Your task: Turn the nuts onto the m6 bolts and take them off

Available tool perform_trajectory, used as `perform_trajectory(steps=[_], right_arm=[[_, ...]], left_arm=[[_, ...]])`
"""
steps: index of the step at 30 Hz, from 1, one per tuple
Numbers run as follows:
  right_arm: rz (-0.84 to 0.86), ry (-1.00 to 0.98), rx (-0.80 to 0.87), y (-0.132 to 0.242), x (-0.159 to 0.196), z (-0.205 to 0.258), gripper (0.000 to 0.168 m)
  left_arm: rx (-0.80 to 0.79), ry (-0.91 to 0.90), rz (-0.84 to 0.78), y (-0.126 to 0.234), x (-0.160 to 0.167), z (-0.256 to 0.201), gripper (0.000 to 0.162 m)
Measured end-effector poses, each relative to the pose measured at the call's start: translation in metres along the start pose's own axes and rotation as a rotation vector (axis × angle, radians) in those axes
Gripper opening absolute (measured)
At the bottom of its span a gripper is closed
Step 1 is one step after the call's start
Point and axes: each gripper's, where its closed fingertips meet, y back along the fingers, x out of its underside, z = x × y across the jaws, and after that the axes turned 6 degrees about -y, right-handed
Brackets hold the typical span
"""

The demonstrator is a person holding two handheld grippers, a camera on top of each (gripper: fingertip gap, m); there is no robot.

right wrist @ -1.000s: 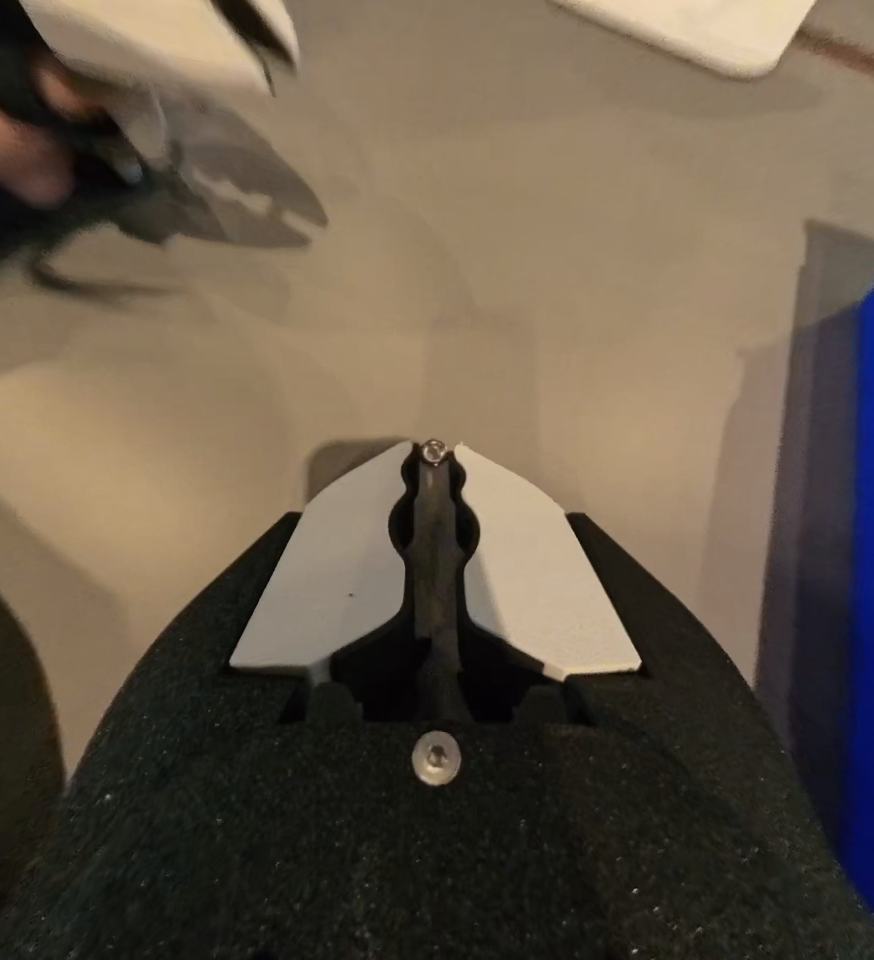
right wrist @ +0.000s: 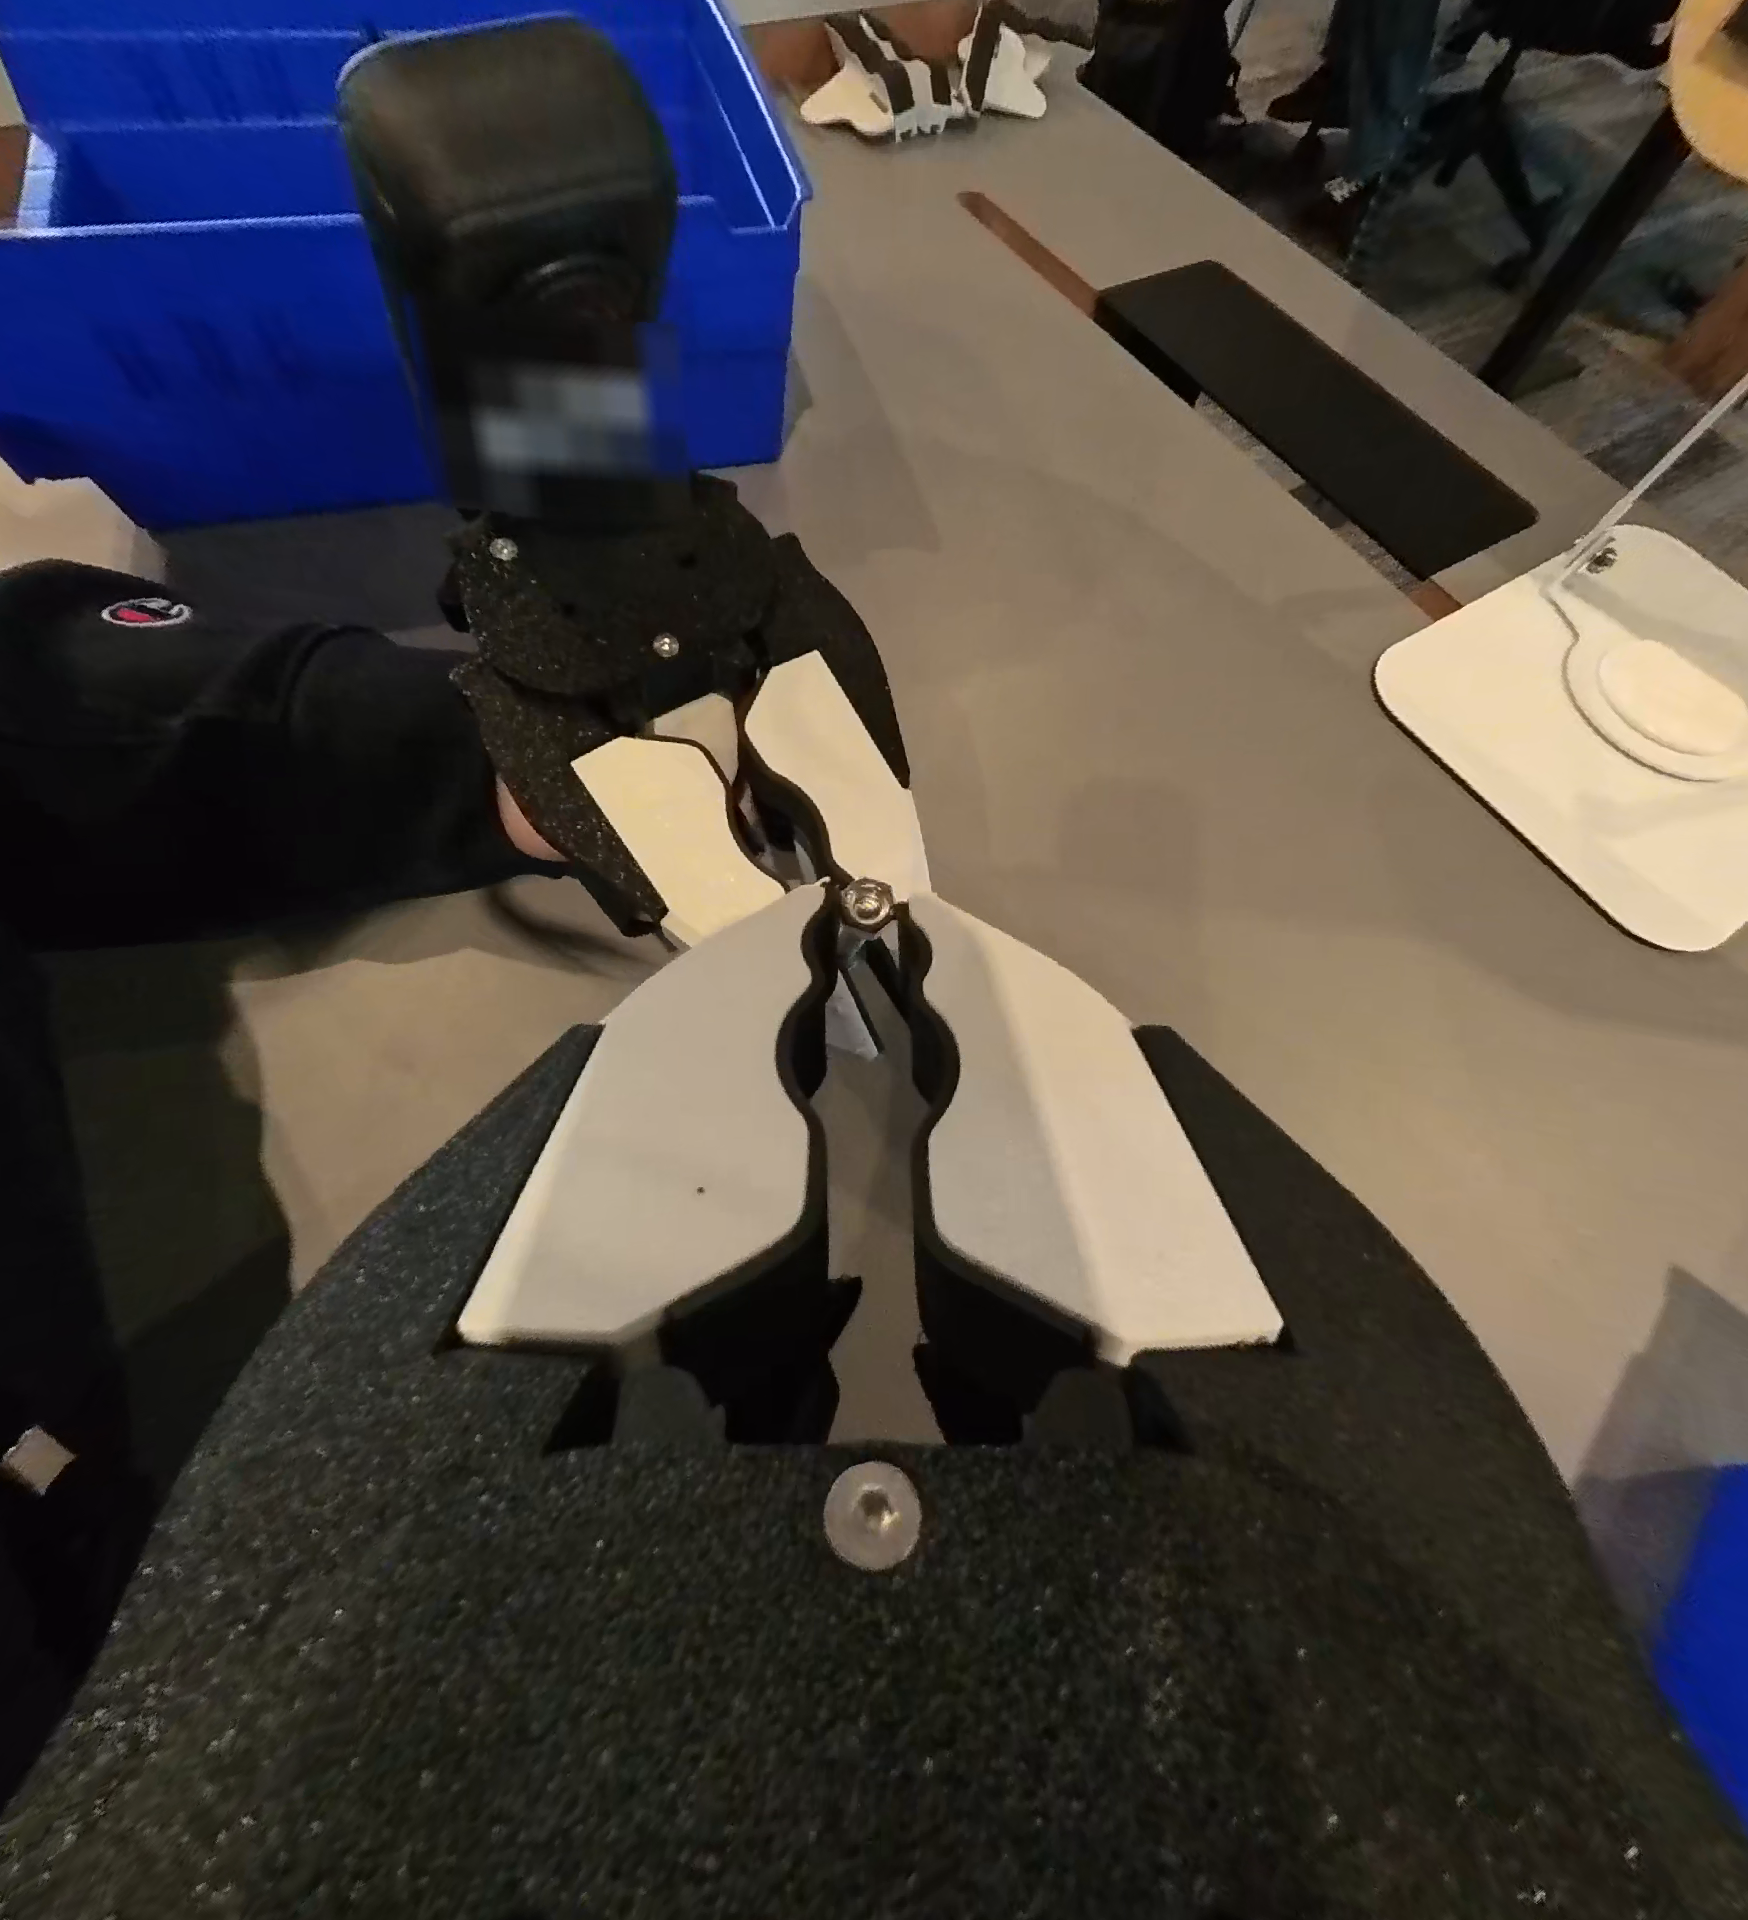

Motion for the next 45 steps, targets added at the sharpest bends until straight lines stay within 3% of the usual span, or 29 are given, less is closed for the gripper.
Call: perform_trajectory(steps=[38, 45], right_arm=[[-0.008, -0.007, 0.002, 0.0006, 0.0008, -0.0003, 0.011], [-0.013, -0.105, -0.025, 0.0008, 0.0009, -0.0021, 0.011]], left_arm=[[0.008, 0.006, 0.006, -0.0006, 0.0009, 0.0000, 0.009], [0.009, 0.005, 0.006, -0.0006, 0.0009, -0.0001, 0.009]])
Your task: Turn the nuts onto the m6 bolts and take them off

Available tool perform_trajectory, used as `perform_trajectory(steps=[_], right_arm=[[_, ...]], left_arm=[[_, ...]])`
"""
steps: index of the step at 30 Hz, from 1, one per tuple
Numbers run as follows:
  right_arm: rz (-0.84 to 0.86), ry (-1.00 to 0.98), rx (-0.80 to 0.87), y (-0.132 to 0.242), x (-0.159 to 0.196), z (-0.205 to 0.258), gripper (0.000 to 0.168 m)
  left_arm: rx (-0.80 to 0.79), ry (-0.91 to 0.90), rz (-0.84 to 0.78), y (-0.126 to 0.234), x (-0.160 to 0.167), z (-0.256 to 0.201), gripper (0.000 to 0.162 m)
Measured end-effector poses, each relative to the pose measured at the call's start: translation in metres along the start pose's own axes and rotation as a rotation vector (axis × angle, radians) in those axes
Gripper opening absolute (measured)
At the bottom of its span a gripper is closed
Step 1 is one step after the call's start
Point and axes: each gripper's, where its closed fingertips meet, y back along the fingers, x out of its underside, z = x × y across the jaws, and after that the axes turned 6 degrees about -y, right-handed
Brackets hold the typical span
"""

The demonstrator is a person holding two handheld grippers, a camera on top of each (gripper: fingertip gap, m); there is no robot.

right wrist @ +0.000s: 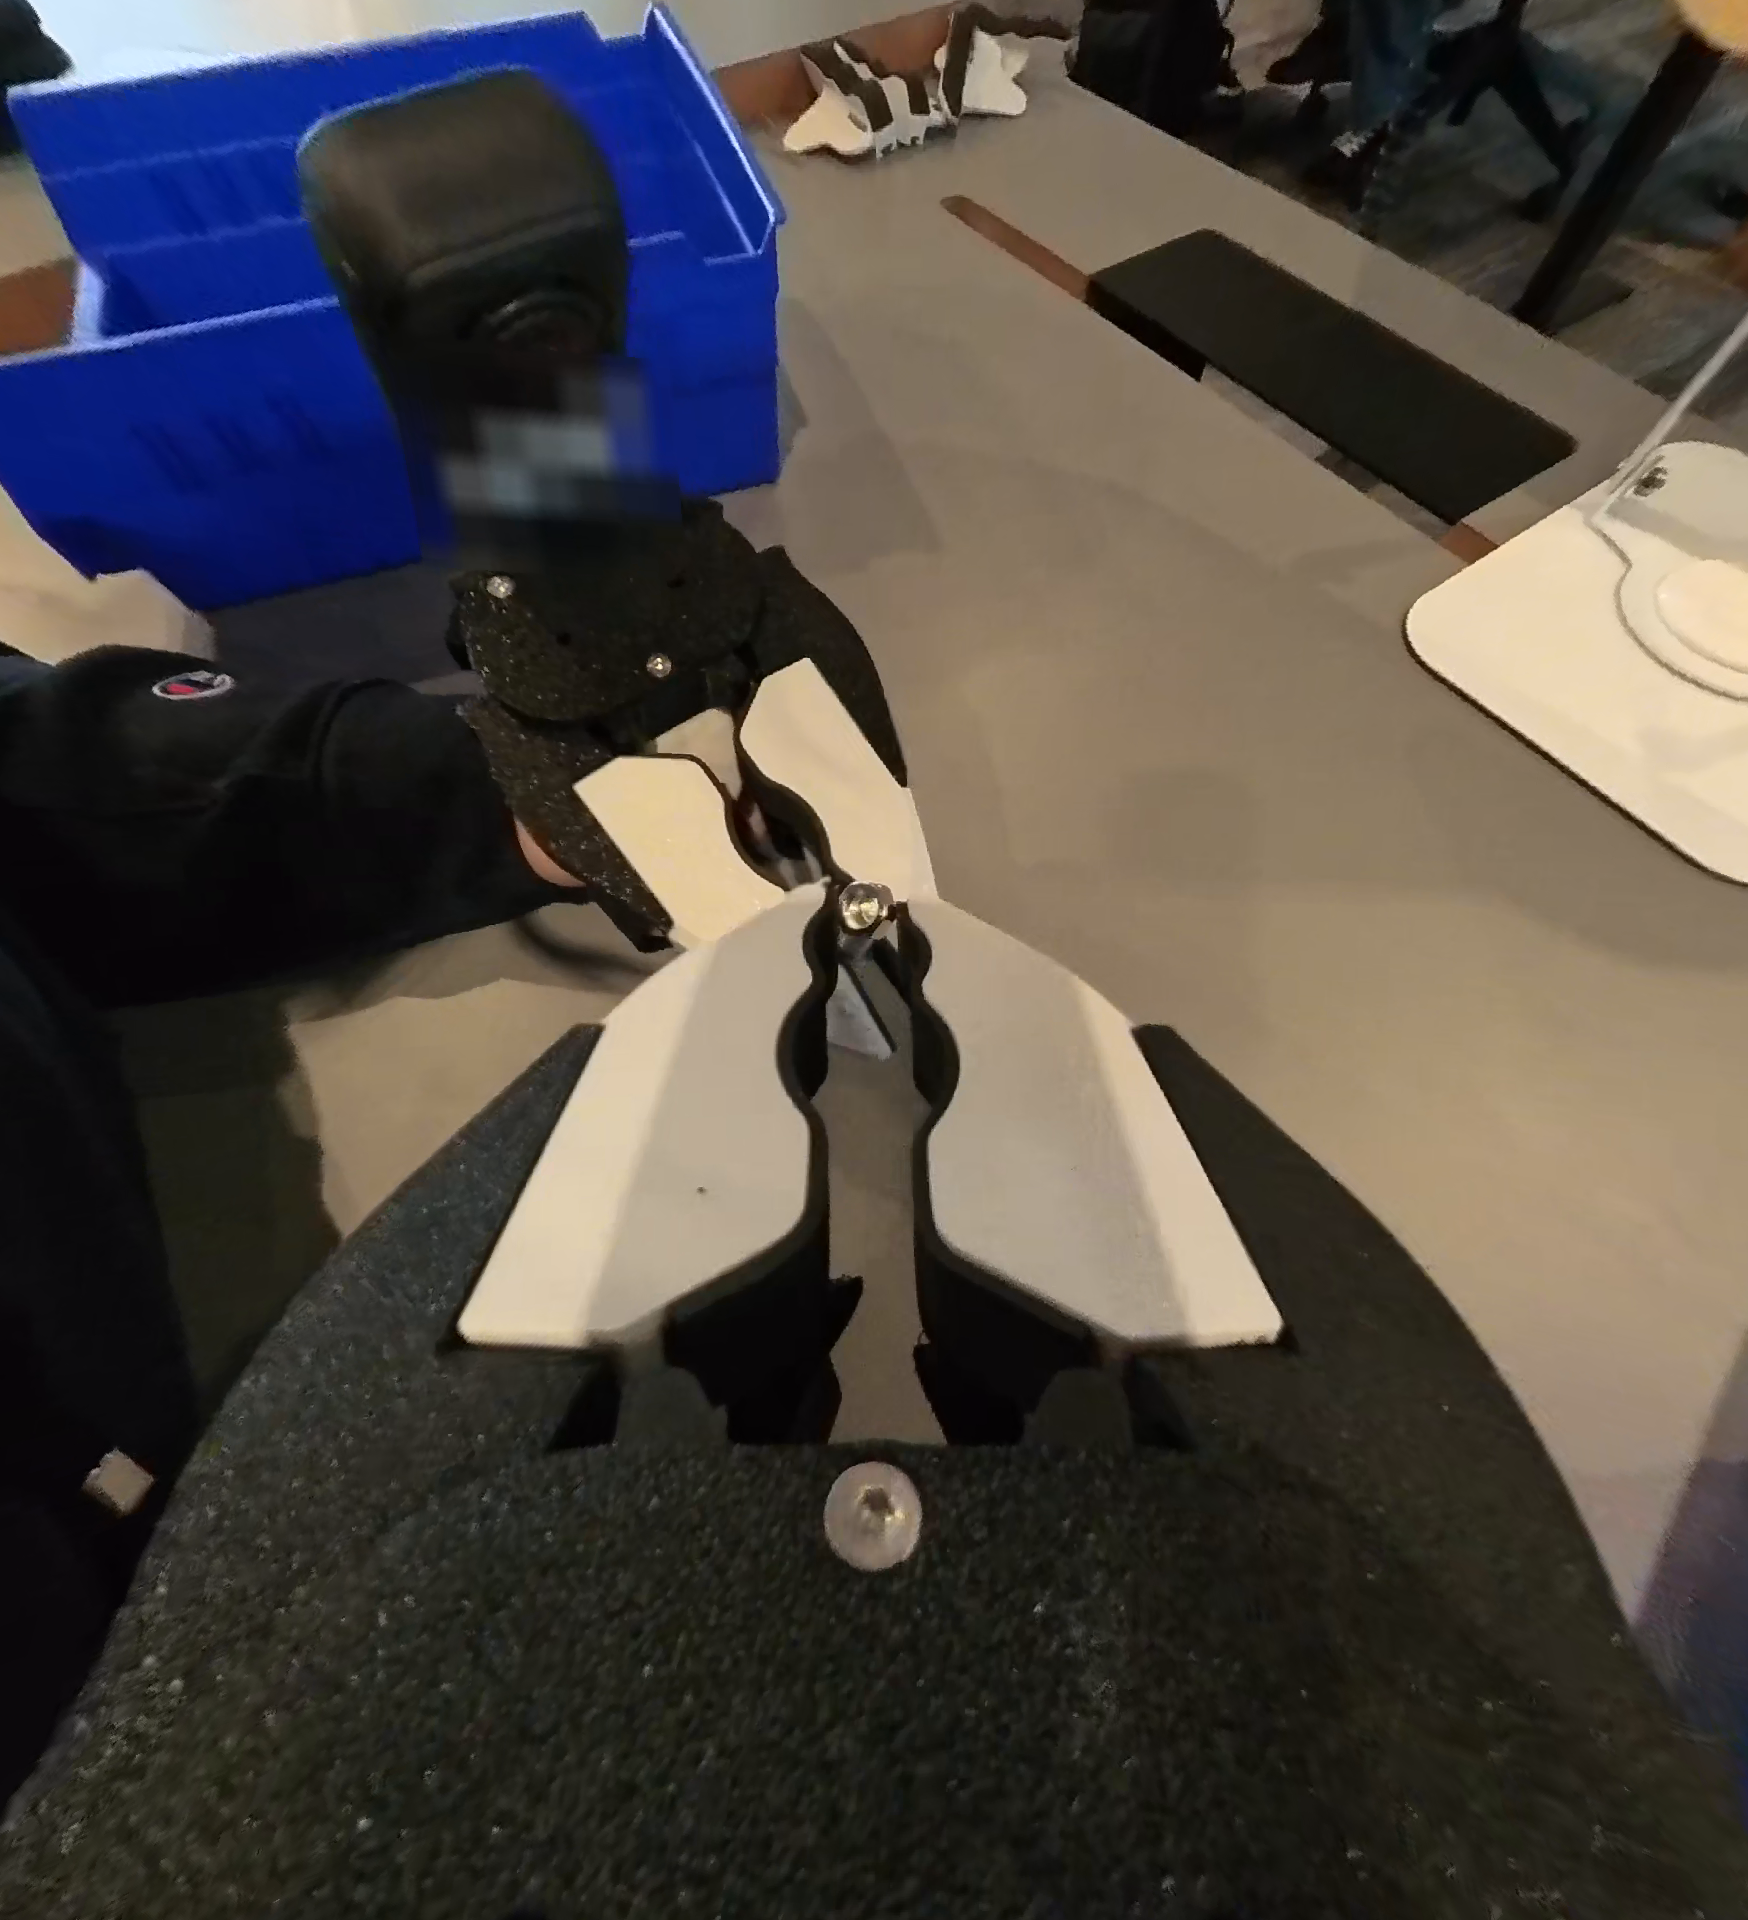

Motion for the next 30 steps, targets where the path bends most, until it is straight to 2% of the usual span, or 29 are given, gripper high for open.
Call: perform_trajectory(steps=[11, 12, 25, 27, 30], right_arm=[[-0.051, -0.432, -0.254, 0.001, -0.002, 0.005, 0.010], [-0.054, -0.436, -0.262, 0.001, -0.002, 0.005, 0.005], [-0.089, -0.253, -0.114, 0.002, -0.001, -0.005, 0.009], [-0.126, -0.196, -0.022, 0.005, 0.006, -0.015, 0.010], [-0.304, -0.126, 0.120, 0.008, 0.017, -0.031, 0.011]], left_arm=[[0.006, -0.004, -0.005, 0.000, 0.000, -0.001, 0.008], [0.006, -0.004, -0.004, 0.000, 0.000, -0.001, 0.008], [-0.031, 0.006, 0.003, 0.000, 0.001, 0.004, 0.009], [-0.053, 0.007, 0.001, 0.000, 0.000, 0.007, 0.009], [-0.074, 0.008, -0.005, 0.001, 0.000, 0.009, 0.009]])
